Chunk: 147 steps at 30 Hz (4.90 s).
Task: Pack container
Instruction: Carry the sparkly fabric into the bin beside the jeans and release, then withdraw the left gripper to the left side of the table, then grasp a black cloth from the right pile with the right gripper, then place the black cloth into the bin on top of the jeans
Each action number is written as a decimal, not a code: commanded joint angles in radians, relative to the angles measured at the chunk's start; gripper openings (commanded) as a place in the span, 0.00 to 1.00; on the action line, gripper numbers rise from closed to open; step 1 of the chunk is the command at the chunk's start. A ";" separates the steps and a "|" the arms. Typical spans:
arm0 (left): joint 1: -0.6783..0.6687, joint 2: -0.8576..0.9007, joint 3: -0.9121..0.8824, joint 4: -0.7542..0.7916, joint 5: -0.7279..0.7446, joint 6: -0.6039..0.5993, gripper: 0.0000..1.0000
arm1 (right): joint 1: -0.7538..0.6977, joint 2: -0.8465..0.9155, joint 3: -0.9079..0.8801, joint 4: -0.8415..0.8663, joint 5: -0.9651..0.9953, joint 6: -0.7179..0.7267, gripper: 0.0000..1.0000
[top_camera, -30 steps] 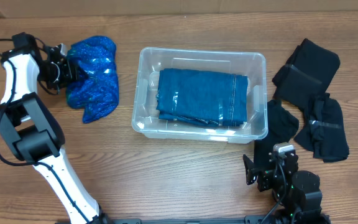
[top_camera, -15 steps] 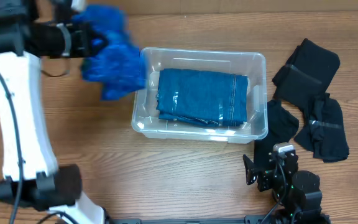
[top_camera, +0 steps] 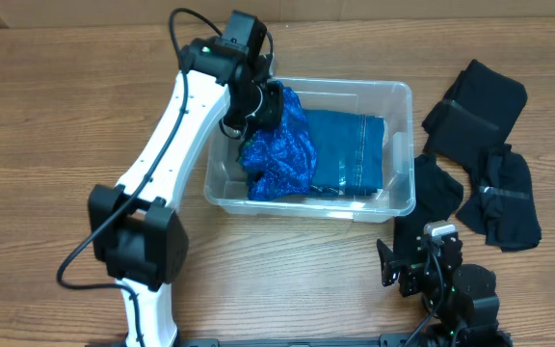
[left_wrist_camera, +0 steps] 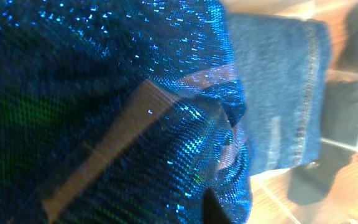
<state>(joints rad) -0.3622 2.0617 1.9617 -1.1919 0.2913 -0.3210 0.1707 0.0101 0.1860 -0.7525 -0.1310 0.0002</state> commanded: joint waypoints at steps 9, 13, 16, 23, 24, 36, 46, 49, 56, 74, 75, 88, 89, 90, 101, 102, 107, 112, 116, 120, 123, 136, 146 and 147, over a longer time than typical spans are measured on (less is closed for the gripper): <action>0.053 -0.147 0.043 -0.142 -0.003 0.195 0.34 | -0.003 -0.007 -0.018 0.000 -0.009 0.003 1.00; -0.079 -0.036 0.011 -0.051 -0.241 0.204 0.39 | -0.003 -0.007 -0.018 0.000 -0.009 0.004 1.00; -0.081 0.158 0.010 -0.041 -0.243 0.137 0.33 | -0.003 -0.007 -0.018 -0.001 -0.009 0.004 1.00; -0.085 0.147 0.145 -0.175 -0.285 0.129 0.50 | -0.003 -0.007 -0.018 -0.001 -0.009 0.004 1.00; -0.085 0.086 0.151 -0.184 -0.320 0.099 0.58 | -0.003 -0.007 -0.018 0.000 -0.009 0.004 1.00; -0.019 0.241 0.118 0.016 -0.273 0.105 0.58 | -0.003 -0.007 -0.018 -0.001 -0.009 0.004 1.00; -0.033 -0.057 0.310 -0.152 -0.462 0.156 1.00 | -0.003 -0.007 -0.018 -0.001 -0.009 0.004 1.00; 0.063 -0.213 0.314 -0.235 -0.479 0.065 1.00 | -0.003 -0.007 -0.016 -0.003 0.035 0.003 1.00; 0.433 -0.309 0.311 -0.497 -0.479 -0.008 1.00 | -0.003 -0.007 -0.017 0.045 0.241 -0.003 1.00; 0.473 -0.308 0.311 -0.497 -0.478 -0.008 1.00 | -0.003 0.675 0.753 -0.106 0.180 0.229 1.00; 0.473 -0.308 0.311 -0.497 -0.478 -0.008 1.00 | -0.003 0.788 0.846 -0.134 0.134 0.229 1.00; 0.473 -0.308 0.311 -0.497 -0.478 -0.008 1.00 | -0.251 1.561 1.089 -0.173 -0.104 0.363 0.04; 0.473 -0.308 0.311 -0.497 -0.478 -0.008 1.00 | -0.233 1.577 1.088 -0.164 -0.166 0.363 0.04; 0.473 -0.308 0.311 -0.497 -0.478 -0.008 1.00 | -0.214 1.587 1.088 -0.149 -0.197 0.363 0.04; 0.473 -0.308 0.311 -0.497 -0.478 -0.008 1.00 | -0.157 1.637 1.117 -0.031 -0.292 0.233 0.13; 0.473 -0.308 0.311 -0.497 -0.478 -0.008 1.00 | -0.198 1.611 1.137 -0.086 -0.222 0.254 0.40; 0.473 -0.308 0.311 -0.497 -0.478 -0.008 1.00 | -0.477 1.564 1.104 -0.397 -0.154 0.400 1.00; 0.473 -0.308 0.311 -0.497 -0.478 -0.008 1.00 | -0.587 1.564 0.813 -0.278 -0.174 0.397 1.00; 0.473 -0.308 0.311 -0.497 -0.478 -0.008 1.00 | -0.555 1.564 0.629 -0.032 -0.233 0.390 1.00; 0.473 -0.308 0.311 -0.497 -0.478 -0.008 1.00 | -0.512 1.564 0.563 0.079 -0.264 0.391 0.74; 0.473 -0.308 0.311 -0.497 -0.478 -0.008 1.00 | -0.508 1.559 0.586 0.072 -0.283 0.390 0.17; 0.473 -0.308 0.311 -0.497 -0.478 -0.008 1.00 | 0.107 1.325 1.095 0.058 -0.324 0.558 0.04; 0.473 -0.308 0.311 -0.497 -0.478 -0.008 1.00 | 0.237 1.664 1.120 0.108 -0.126 0.587 0.68; 0.473 -0.308 0.311 -0.497 -0.478 -0.008 1.00 | 0.217 1.613 1.148 0.077 -0.113 0.541 0.69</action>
<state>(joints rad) 0.1120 1.7527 2.2753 -1.6878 -0.1772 -0.3161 0.4213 1.7233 1.2789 -0.6468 -0.2977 0.6262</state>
